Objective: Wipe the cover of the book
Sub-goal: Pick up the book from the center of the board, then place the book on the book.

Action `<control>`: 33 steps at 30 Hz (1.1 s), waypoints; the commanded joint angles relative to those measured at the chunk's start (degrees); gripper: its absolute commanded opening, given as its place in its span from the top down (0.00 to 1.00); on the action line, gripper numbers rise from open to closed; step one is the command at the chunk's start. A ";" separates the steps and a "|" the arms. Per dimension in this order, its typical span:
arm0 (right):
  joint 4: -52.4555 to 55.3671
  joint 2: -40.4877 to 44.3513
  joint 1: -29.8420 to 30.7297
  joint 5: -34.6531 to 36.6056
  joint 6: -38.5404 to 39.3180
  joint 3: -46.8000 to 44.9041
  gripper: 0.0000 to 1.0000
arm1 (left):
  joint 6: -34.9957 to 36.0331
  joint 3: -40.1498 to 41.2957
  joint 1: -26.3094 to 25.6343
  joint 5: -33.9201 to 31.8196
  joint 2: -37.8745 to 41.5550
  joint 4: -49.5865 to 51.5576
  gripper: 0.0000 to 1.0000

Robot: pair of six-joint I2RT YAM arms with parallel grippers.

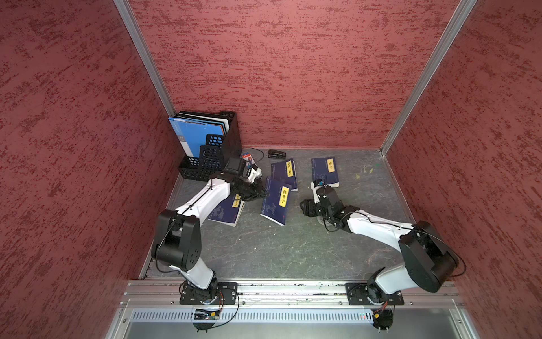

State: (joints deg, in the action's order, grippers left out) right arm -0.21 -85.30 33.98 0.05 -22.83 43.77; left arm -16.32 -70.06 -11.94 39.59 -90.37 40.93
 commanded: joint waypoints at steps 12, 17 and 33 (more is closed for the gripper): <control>-1.56 -6.65 -0.07 -3.18 5.57 5.02 0.32 | 10.74 -1.36 23.40 5.48 10.59 19.70 1.00; -1.48 -7.74 -0.05 -4.57 6.62 6.78 0.31 | 11.30 -0.19 26.49 -2.40 8.38 19.85 1.00; -3.04 -6.39 -0.05 -6.91 7.19 4.23 0.31 | 17.43 -7.05 26.50 -7.30 -3.97 22.27 1.00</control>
State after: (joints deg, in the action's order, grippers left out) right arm -1.61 -92.77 33.98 -5.72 -16.03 49.17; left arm -1.52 -74.52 14.46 34.39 -93.86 62.11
